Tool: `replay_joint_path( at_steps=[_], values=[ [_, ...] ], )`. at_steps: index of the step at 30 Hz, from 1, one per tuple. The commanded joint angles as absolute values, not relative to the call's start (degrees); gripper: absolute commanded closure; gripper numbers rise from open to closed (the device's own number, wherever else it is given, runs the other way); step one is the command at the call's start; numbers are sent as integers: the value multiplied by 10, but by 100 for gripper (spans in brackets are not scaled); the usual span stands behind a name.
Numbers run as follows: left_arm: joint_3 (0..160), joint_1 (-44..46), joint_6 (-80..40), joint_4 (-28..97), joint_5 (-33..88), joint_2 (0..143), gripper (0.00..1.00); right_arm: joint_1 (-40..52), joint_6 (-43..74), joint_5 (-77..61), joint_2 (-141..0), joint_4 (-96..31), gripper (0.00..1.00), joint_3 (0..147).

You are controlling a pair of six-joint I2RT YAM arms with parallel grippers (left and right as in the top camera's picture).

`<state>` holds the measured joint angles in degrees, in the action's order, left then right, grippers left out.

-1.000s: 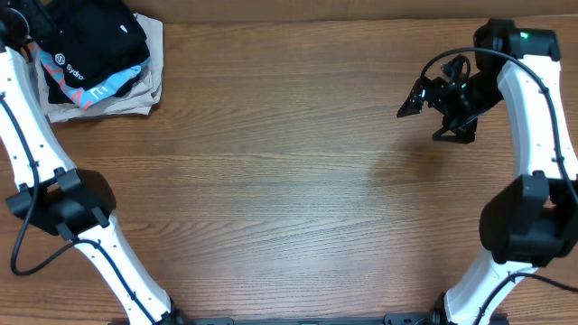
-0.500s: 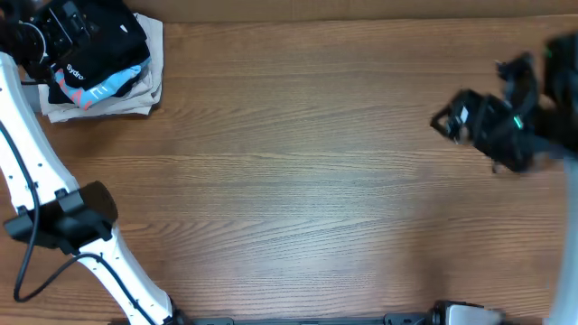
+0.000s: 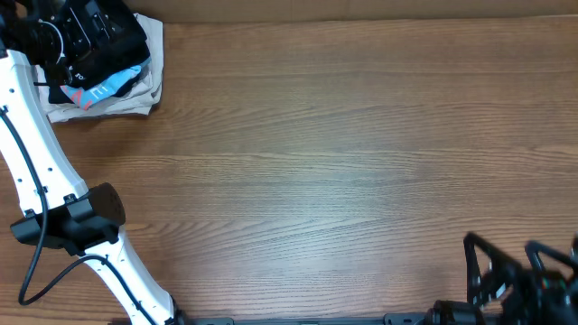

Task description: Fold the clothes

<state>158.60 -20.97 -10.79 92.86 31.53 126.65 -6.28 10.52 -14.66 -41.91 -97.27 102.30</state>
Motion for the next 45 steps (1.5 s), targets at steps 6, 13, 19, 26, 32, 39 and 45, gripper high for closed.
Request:
replay_joint_path(
  at_steps=[6,13,19,26,32,39,45],
  values=[
    [1589,-209,-109,929,324,1264,0,-60,107,-137,-380,-970,0,1017],
    [1589,-209,-109,929,324,1264,0,-60,107,-137,-380,-970,0,1017],
    [1589,-209,-109,929,324,1264,0,-60,90,-131,-368,-960,0,1009],
    [1589,-209,-109,929,324,1264,0,-55,90,-143,-267,-775,0,802],
    [1589,-209,-109,929,324,1264,0,-26,90,-146,-148,-509,0,529],
    [1589,-209,-109,929,324,1264,0,-3,90,-146,-58,-274,0,303],
    [1589,-209,-109,929,324,1264,0,-3,138,-125,-1,-148,0,180]
  ],
)
